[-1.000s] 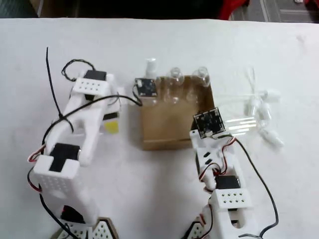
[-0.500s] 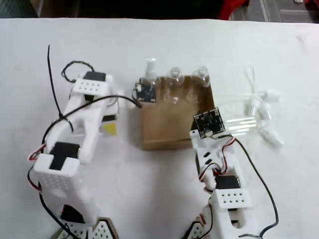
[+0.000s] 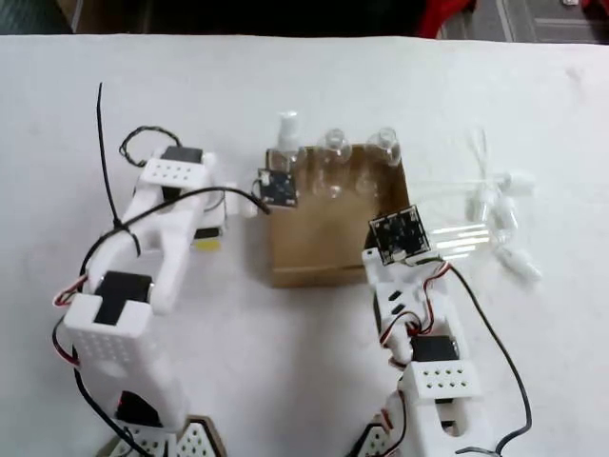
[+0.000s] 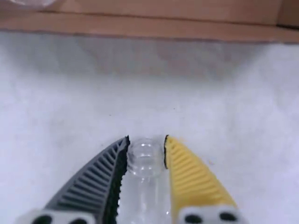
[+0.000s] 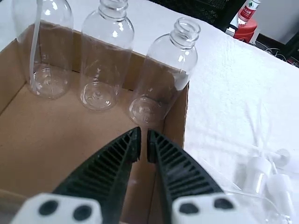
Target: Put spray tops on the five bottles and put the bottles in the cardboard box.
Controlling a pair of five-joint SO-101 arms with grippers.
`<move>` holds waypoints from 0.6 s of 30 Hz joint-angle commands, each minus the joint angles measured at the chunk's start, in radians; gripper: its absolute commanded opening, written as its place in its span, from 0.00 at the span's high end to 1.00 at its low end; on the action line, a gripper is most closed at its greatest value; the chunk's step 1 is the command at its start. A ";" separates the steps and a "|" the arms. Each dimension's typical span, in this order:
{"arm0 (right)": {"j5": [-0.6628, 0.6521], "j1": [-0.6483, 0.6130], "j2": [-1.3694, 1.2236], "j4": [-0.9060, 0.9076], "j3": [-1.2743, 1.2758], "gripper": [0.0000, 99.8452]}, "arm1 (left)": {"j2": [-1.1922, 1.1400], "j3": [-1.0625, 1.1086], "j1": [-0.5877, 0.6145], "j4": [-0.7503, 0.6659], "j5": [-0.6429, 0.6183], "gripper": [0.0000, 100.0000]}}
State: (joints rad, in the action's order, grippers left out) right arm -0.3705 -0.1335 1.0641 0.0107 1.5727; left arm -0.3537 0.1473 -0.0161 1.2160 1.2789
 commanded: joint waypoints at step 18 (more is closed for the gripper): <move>-0.012 -0.002 -0.002 -0.019 -0.006 0.98 | 0.489 -0.285 -0.033 0.192 -0.738 0.98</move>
State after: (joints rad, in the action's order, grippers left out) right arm -0.3705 -0.1335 1.0641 0.0107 1.5727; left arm 0.0176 -0.0921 -0.0407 1.3970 0.6391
